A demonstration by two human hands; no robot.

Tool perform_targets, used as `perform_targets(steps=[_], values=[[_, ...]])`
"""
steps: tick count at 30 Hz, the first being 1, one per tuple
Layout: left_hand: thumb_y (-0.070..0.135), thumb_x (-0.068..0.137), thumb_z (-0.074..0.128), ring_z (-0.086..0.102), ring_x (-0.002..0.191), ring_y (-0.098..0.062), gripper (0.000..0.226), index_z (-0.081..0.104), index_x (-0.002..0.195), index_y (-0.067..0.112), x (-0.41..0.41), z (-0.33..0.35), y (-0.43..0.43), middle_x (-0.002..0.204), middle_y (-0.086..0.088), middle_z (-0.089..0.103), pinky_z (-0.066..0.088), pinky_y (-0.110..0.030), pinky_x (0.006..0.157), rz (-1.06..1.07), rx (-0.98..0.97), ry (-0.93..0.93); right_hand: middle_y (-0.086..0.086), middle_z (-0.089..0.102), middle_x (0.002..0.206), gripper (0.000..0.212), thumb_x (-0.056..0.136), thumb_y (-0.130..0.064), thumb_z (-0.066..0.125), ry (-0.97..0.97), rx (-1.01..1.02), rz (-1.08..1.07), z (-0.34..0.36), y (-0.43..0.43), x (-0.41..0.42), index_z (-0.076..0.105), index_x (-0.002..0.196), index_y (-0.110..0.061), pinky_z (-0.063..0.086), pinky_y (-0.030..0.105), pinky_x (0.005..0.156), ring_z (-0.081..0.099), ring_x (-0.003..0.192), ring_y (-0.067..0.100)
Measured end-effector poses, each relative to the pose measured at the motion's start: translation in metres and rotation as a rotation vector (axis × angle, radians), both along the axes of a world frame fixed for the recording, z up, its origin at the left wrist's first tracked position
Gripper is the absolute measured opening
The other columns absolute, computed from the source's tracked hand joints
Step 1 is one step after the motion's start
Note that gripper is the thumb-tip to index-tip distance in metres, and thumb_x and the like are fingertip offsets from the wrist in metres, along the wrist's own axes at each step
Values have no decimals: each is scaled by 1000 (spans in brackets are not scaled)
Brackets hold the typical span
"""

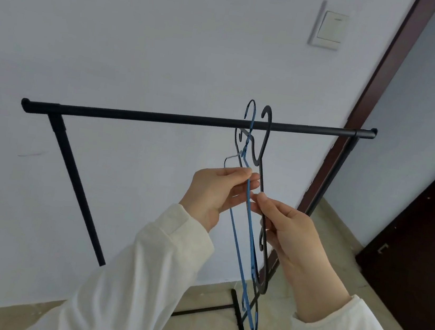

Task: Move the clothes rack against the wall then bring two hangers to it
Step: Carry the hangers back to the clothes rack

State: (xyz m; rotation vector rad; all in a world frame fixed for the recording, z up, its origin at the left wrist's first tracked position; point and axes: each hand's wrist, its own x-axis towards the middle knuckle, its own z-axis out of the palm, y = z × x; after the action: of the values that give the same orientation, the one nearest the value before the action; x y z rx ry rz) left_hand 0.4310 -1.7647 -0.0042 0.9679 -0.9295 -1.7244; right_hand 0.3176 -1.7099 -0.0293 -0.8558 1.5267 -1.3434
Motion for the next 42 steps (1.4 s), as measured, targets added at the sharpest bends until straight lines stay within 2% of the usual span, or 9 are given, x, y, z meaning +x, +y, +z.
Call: perform_targets(steps=[7,11,18,21,25,28,32,39,42], values=[[7,84,61,68,70,-13,9,66,88,2,-13,0,-22,84,-8,71,56,-17,56,38,5,-19,-17,57,38,30,82,-33,62,-23,19,32,0,-29,-12,72,99,-10,36,22,58,40,61,11],[8,84,60,67,75,-16,17,66,97,-1,-20,-2,-34,85,-9,70,56,-16,55,63,10,-41,-18,55,36,30,83,-33,61,-21,36,46,-2,-44,-18,72,98,-10,38,23,60,39,61,11],[7,83,62,67,77,-16,17,67,96,-2,-30,-16,-50,86,-9,70,59,-21,66,71,30,-66,-16,64,51,27,82,-32,63,-40,64,68,-11,-60,-27,73,94,-10,35,17,49,37,55,7],[9,82,63,67,77,-15,15,68,94,0,-33,-22,-54,84,-7,70,59,-22,69,77,31,-75,-15,66,54,23,81,-31,63,-20,72,81,-16,-63,-31,74,90,-13,35,17,50,37,56,8],[12,81,65,66,79,-15,15,68,92,3,-36,-30,-57,83,-7,69,59,-20,67,83,37,-118,-7,67,73,19,82,-32,62,22,85,111,-20,-63,-34,72,86,-17,36,20,54,38,61,10],[11,80,65,66,77,-15,9,68,86,5,-38,-35,-57,81,-7,68,58,-19,65,84,39,-143,-7,67,72,17,82,-31,62,35,93,126,-22,-62,-35,72,82,-18,36,20,55,38,62,10],[10,80,65,65,74,-15,4,67,83,6,-38,-39,-55,79,-7,67,59,-20,66,82,45,-149,-6,68,76,20,82,-32,62,57,113,142,-25,-61,-37,72,88,-16,37,21,56,39,64,10],[10,81,64,60,67,-15,5,66,81,5,-40,-44,-49,73,-6,63,58,-23,73,77,47,-172,-7,67,76,13,81,-32,63,76,128,174,-28,-57,-37,70,82,-21,35,19,54,41,65,10],[11,82,63,58,68,-15,5,65,80,7,-41,-44,-46,74,-6,61,56,-19,71,61,49,-196,-7,68,75,12,81,-31,64,70,137,158,-29,-54,-36,69,80,-21,35,19,53,41,66,10]])
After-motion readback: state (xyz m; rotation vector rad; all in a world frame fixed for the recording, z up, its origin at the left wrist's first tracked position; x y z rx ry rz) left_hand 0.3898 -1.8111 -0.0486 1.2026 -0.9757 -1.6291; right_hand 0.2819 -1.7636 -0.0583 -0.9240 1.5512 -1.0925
